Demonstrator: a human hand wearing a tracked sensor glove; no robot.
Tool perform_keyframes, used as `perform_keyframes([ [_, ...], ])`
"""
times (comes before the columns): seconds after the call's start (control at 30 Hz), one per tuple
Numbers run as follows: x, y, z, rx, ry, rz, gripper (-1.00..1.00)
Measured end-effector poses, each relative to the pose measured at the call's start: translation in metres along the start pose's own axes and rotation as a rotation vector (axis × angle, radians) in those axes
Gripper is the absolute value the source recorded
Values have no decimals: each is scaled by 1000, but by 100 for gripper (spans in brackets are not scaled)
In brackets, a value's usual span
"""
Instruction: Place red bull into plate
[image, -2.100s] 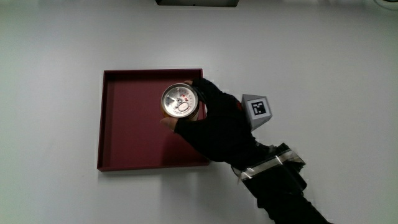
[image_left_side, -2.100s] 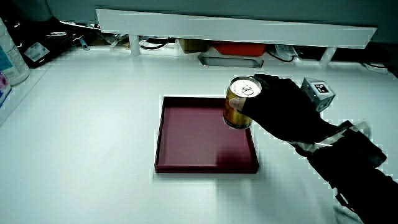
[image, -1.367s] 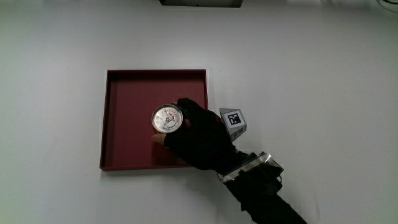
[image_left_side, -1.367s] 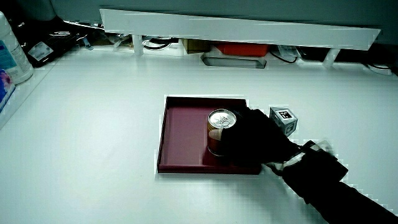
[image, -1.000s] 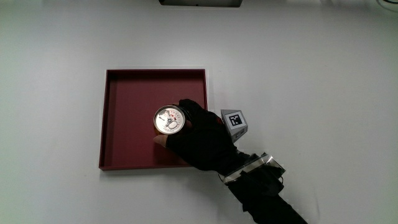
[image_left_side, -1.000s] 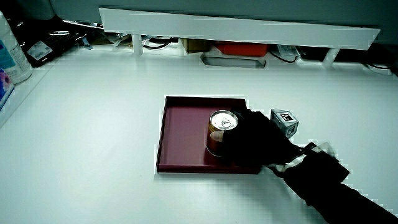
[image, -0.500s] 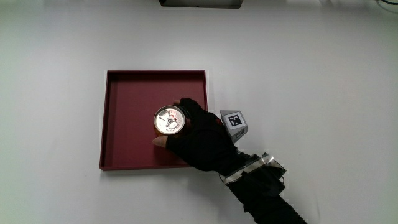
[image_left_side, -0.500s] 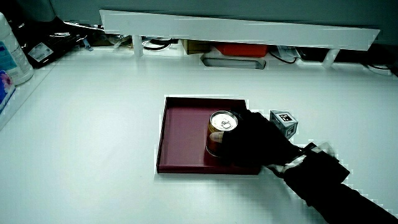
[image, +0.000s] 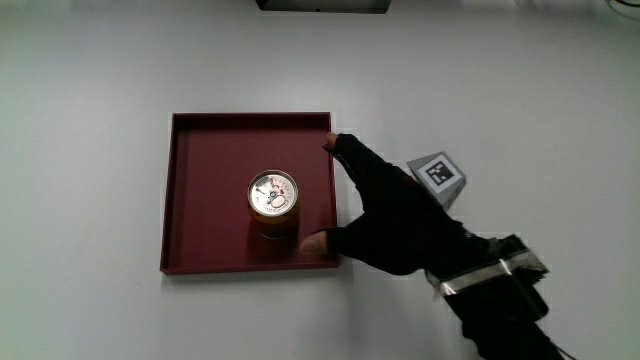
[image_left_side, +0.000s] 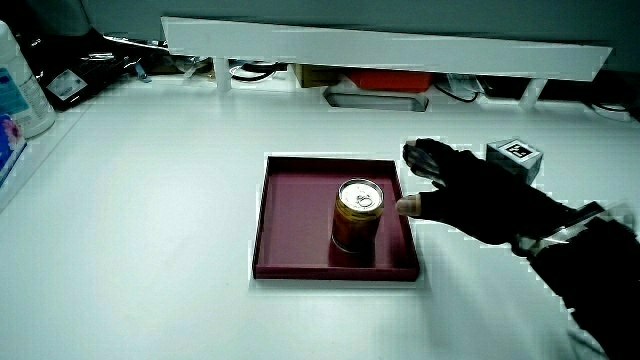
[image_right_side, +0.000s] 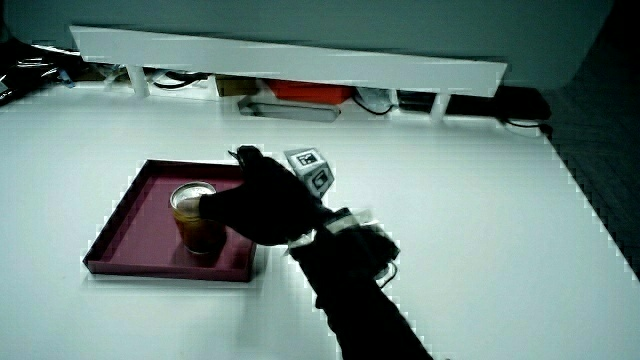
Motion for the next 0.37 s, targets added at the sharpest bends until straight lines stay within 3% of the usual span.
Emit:
perform_keyframes([
  [0.13,-17,-15,9,-19,-103,-2,-100],
  [0.23,-29,-26,14,-35,-141,-25,-100],
  [0.27,-34,-30,15,-39,-121,-10,-100],
  [0.37,-41,-39,21,-44,-170,3,-100],
])
